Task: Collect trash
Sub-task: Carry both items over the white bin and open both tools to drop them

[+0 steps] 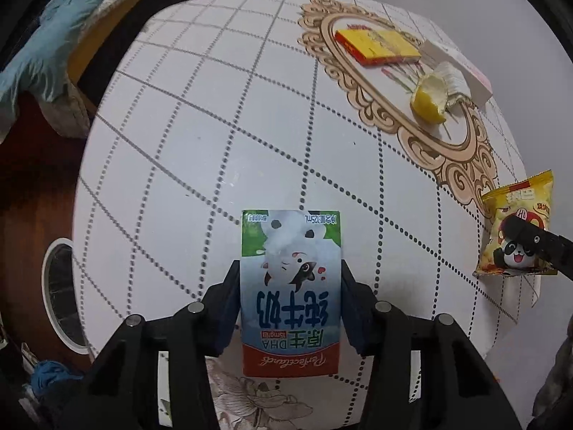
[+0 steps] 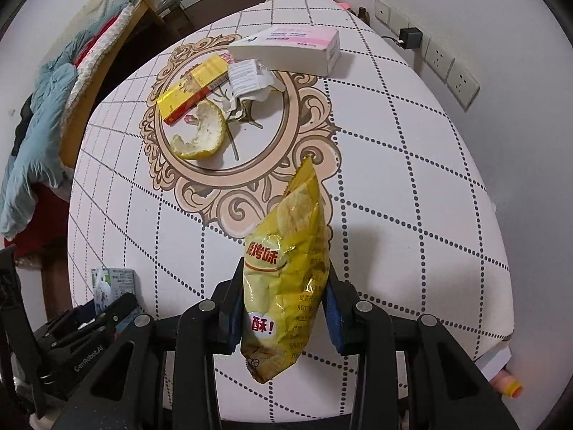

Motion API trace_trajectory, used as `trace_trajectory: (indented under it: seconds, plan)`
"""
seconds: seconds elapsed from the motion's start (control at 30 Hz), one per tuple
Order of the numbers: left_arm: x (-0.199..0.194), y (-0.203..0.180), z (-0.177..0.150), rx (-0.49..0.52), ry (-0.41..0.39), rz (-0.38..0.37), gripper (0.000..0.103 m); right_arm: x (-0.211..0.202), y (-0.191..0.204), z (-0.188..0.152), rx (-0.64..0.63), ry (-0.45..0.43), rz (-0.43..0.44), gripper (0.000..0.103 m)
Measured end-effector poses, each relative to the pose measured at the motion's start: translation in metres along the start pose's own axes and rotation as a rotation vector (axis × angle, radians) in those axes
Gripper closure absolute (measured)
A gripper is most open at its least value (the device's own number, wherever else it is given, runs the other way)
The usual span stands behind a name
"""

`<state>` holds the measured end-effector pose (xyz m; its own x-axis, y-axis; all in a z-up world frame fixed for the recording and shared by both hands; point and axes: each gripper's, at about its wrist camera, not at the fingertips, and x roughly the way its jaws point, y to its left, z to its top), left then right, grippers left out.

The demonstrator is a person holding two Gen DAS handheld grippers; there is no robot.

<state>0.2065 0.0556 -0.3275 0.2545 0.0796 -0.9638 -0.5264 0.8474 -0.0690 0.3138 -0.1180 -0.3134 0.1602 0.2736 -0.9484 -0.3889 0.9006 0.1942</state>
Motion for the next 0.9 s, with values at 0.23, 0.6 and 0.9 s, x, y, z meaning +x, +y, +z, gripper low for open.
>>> trace_trajectory:
  seconds: [0.23,0.6,0.9]
  plan:
    - [-0.074,0.022,-0.014,0.019,-0.178,0.038,0.057,-0.026,0.023,-0.007,-0.033,-0.063,0.032,0.068]
    - [-0.158,0.145,-0.002,-0.081,-0.361,0.071,0.057,-0.084,0.167,-0.019,-0.227,-0.174,0.187,0.068]
    - [-0.179,0.297,-0.038,-0.253,-0.372,0.187,0.057,-0.064,0.346,-0.062,-0.454,-0.11,0.326,0.068]
